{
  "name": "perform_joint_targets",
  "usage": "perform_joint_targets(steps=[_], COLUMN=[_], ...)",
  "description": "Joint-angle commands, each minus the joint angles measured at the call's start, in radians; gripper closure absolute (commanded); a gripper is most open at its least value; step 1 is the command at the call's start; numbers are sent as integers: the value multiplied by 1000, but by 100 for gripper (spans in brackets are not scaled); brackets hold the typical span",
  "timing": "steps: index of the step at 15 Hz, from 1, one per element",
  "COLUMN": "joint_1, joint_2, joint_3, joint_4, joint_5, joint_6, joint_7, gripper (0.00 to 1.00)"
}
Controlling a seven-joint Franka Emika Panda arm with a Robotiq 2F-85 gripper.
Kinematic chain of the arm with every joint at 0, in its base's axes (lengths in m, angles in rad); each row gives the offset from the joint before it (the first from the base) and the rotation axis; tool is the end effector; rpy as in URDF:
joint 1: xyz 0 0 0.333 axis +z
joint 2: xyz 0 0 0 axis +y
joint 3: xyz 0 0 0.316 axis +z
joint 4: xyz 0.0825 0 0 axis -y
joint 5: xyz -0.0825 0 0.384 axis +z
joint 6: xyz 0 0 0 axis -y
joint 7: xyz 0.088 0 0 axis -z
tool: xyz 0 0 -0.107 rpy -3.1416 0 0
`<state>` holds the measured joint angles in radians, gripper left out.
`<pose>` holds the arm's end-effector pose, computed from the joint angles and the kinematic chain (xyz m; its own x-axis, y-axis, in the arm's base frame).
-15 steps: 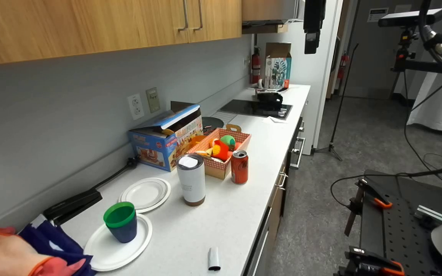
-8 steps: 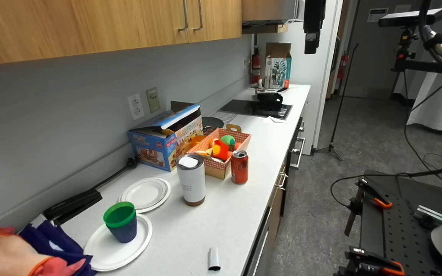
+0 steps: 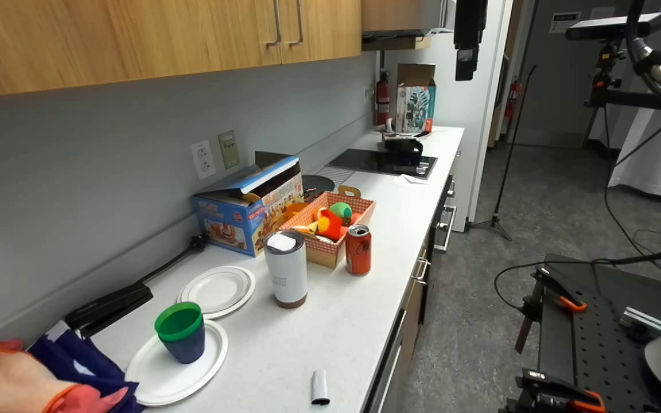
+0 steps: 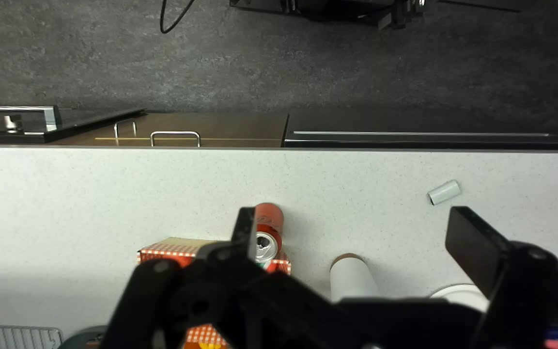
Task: Open the right door of the cabinet
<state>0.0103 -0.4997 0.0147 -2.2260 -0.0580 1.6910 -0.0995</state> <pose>0.3973 0.0053 0.5621 0.9908 0.1288 -0.0418 0.1312 -0.9895 0.0605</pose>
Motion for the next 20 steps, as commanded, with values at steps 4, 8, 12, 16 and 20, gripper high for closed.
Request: perform_joint_targets(steps=[4, 8, 12, 16, 20], joint_1=[7, 7, 7, -6, -28], joint_2=[1, 1, 1, -20, -21], joint_3=[-6, -6, -6, -2, 8], joint_4=[2, 2, 2, -2, 43], joint_5=[-2, -2, -2, -11, -66], joint_6=[-2, -2, -2, 95, 260], joint_7=[3, 3, 3, 51, 107], gripper=[0, 0, 0, 0, 0])
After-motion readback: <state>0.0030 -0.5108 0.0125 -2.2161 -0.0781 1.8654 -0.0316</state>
